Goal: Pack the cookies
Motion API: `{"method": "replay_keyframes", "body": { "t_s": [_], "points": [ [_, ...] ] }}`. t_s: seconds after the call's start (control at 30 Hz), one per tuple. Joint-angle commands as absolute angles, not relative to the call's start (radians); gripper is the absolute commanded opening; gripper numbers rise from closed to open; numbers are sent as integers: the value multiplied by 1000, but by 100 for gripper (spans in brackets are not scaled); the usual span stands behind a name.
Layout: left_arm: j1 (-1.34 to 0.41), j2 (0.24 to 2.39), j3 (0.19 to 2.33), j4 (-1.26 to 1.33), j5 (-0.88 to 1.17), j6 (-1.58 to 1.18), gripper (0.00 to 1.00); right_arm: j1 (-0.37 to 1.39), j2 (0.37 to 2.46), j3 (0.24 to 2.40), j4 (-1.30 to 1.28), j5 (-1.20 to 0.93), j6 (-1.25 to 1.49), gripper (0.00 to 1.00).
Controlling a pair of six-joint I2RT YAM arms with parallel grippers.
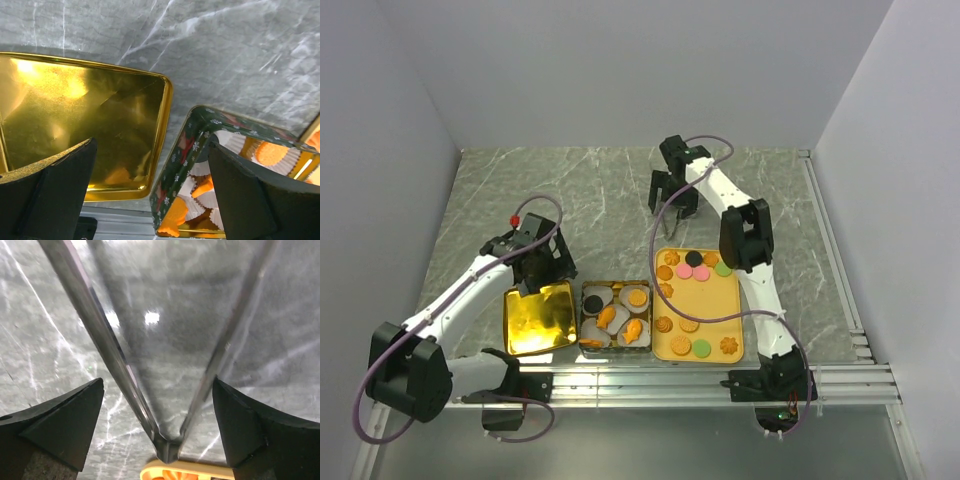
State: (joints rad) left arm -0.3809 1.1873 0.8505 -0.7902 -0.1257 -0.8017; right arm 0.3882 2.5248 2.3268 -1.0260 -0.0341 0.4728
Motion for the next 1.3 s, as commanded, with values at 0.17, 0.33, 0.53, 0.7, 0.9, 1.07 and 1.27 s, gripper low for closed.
{"method": "replay_keyframes", "body": {
  "t_s": [0.17,0.33,0.53,0.7,0.9,1.07,1.27],
  "points": [
    [-385,1249,867,-810,-187,-787,99,397,2151,2194,-1038,30,508,98],
    [-385,1264,861,-799,-181,-785,99,423,1860,1945,-1037,69,517,99],
    [-385,1302,853,-787,-201,-813,99,422,1596,1573,-922,16,502,100],
    [-387,1327,804,-694,-152,-825,98,422,1517,1473,-871,5,430,100],
    [-440,1413,791,-656,-130,-834,90,422,1433,1399,-858,3,396,100],
    [-500,1511,848,-695,-201,-879,75,420,1394,1316,-835,3,379,100],
    [-508,1617,871,-730,-248,-905,22,417,1373,1270,-796,-20,368,100]
  ]
}}
